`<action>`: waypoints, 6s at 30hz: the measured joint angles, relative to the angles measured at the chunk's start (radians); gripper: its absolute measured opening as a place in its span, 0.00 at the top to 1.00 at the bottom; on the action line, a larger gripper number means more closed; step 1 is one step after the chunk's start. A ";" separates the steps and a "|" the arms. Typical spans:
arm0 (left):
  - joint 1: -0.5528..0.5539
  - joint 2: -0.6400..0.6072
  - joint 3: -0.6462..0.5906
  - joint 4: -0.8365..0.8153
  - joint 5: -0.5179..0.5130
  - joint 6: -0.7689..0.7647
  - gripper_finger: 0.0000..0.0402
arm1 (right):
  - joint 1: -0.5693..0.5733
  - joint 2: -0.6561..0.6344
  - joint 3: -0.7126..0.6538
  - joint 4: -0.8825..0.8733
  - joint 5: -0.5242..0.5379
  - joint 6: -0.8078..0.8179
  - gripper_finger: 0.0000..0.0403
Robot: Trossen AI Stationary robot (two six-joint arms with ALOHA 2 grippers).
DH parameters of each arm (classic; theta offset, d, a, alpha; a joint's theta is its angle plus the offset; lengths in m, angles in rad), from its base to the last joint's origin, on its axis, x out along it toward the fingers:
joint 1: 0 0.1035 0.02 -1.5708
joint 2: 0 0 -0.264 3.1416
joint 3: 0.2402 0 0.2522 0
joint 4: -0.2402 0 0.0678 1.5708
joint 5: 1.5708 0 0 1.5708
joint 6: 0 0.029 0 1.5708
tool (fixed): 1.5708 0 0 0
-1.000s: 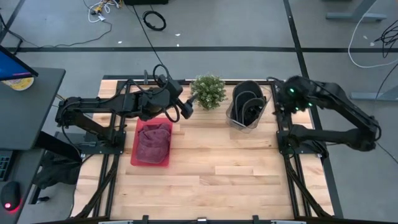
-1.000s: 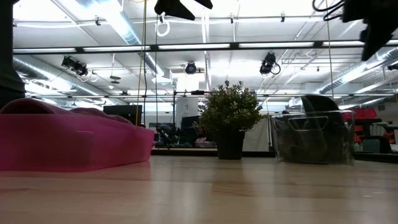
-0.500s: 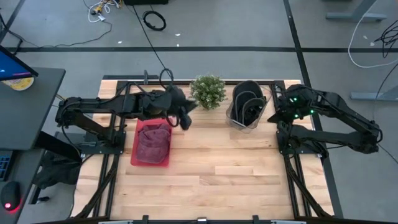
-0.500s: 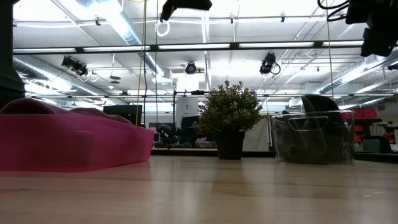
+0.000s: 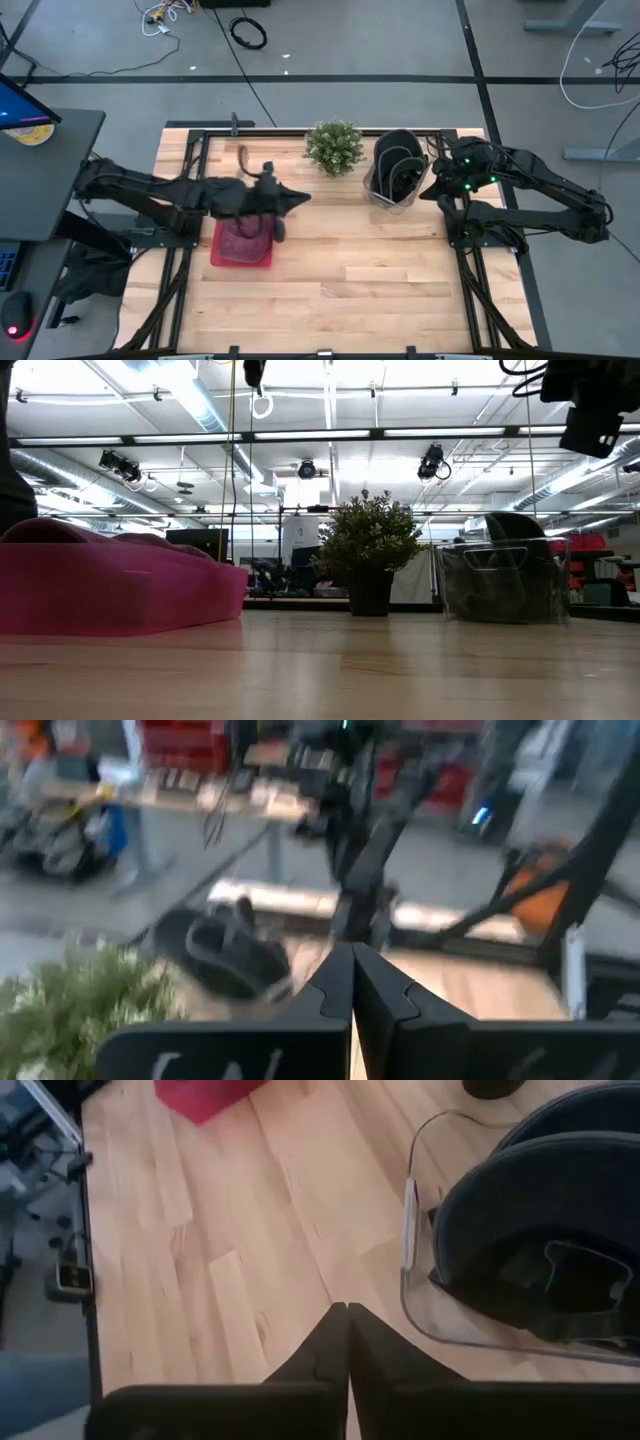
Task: Pick & Place hat
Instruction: Return to Home Position
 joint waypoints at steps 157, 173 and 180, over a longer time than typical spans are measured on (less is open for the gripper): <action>0.180 -1.181 -0.991 -0.056 0.254 0.082 0.98 | 0.433 -0.148 -0.583 1.362 0.186 -0.033 1.00; 0.180 -1.181 -0.991 -0.053 0.257 0.082 0.98 | 0.529 -0.560 -0.668 1.154 0.333 -0.193 1.00; 0.180 -1.181 -0.991 -0.052 0.257 0.082 0.98 | 0.528 -0.685 -0.669 1.049 0.368 -0.261 0.99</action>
